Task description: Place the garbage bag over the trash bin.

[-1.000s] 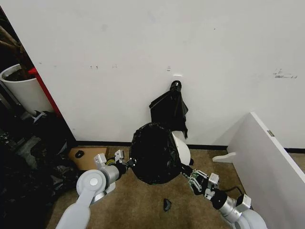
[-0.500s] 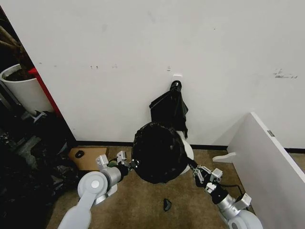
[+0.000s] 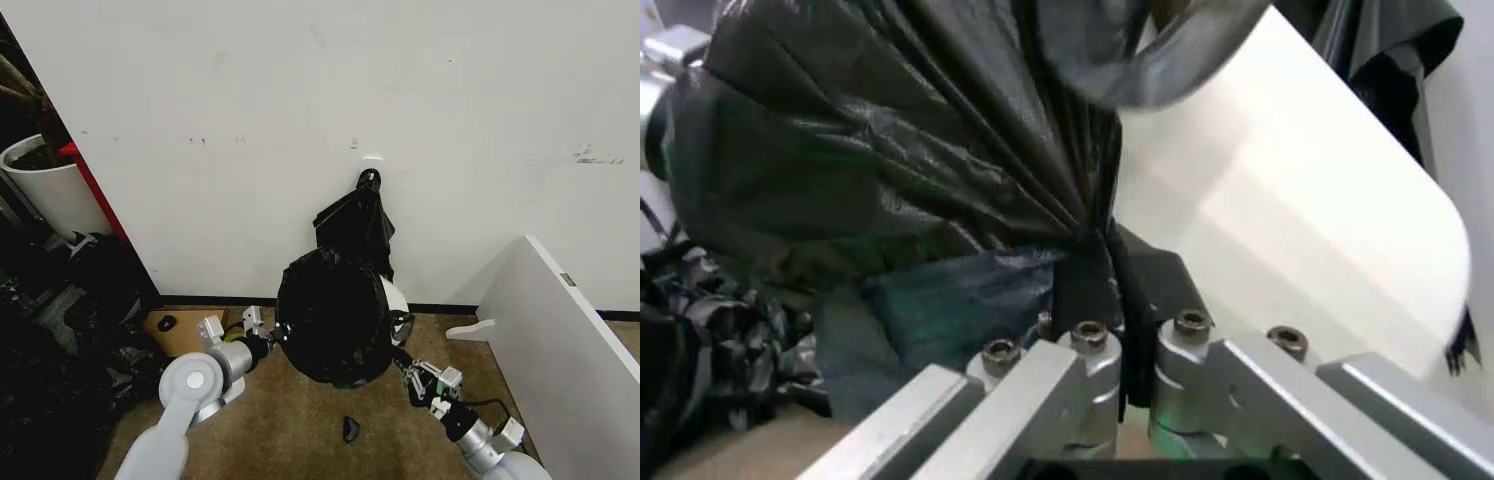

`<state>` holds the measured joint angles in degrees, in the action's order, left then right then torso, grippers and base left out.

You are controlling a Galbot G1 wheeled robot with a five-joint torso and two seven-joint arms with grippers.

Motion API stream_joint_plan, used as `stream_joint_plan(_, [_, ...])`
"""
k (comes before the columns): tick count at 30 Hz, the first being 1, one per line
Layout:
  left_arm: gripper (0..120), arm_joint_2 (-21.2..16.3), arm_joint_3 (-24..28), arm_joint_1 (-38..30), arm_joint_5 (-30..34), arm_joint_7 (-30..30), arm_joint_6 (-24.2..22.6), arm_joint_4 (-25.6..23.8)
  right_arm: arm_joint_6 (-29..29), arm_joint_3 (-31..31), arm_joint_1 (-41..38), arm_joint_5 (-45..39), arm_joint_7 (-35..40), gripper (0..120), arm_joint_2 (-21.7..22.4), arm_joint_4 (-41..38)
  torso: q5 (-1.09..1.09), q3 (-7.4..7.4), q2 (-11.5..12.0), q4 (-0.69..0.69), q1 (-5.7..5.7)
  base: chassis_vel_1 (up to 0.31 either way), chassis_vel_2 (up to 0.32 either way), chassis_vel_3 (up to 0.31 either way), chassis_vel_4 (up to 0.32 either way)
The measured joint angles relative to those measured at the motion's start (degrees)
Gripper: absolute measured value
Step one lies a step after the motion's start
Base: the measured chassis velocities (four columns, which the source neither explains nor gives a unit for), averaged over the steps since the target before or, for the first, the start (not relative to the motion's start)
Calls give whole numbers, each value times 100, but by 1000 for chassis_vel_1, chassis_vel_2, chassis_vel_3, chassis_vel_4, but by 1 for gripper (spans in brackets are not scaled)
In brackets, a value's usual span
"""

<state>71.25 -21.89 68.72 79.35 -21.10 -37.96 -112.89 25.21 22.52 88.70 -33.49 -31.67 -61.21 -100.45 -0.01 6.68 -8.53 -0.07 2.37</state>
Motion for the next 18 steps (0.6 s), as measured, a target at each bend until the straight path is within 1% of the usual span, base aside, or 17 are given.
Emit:
stream_joint_plan(3, [0, -6, 1, 31, 3, -1, 1, -24, 57, -30, -14, -2, 182, 0, -17, -31, 0, 0, 0, 0, 0, 0, 0, 0, 0])
stream_joint_plan(7, [0, 4, 38, 26, -46, -10, 46, 34, 337, -9, -67, -10, 194, 15, -35, -84, -1, 0, 0, 0, 0, 0, 0, 0, 0])
stream_joint_plan(8, [0, 4, 38, 26, -46, -10, 46, 34, 337, -9, -67, -10, 194, 15, -35, -84, -1, 0, 0, 0, 0, 0, 0, 0, 0])
stream_joint_plan(9, [0, 5, 46, 1, -55, -13, 59, 63, 386, 51, -92, 75, 254, 19, -37, -79, -1, 0, 0, 0, 0, 0, 0, 0, 0])
stream_joint_plan(10, [0, 7, 52, -18, -57, -13, 65, 79, 391, 90, -105, 198, 429, 25, -39, -69, -1, 0, 0, 1, 0, 0, 0, 0, 0])
stream_joint_plan(13, [0, 9, 66, -70, -67, -14, 80, 128, 148, 82, -83, 475, 1405, 36, -28, -85, 0, 0, 0, 0, 0, 0, 0, 0, 0])
stream_joint_plan(15, [0, 9, 70, -78, -74, -14, 84, 138, 98, 64, -70, 472, 1544, 38, -23, -100, 0, 0, 0, 0, 0, 0, 0, 0, 0])
stream_joint_plan(16, [0, 10, 84, -92, -93, -14, 99, 159, -4, 5, -28, 399, 1862, 43, -13, -155, -1, 0, 0, 0, 0, 0, 0, 0, 0])
stream_joint_plan(17, [0, 10, 109, -105, -125, -14, 129, 195, -25, -61, 24, 192, 1964, 50, -10, -207, 0, 0, 0, 0, 0, 0, 0, 0, 0])
stream_joint_plan(18, [0, 11, 118, -109, -133, -15, 138, 207, -24, -77, 48, 85, 1914, 51, -10, -223, 0, 0, 0, 0, 0, 0, 0, 0, 0])
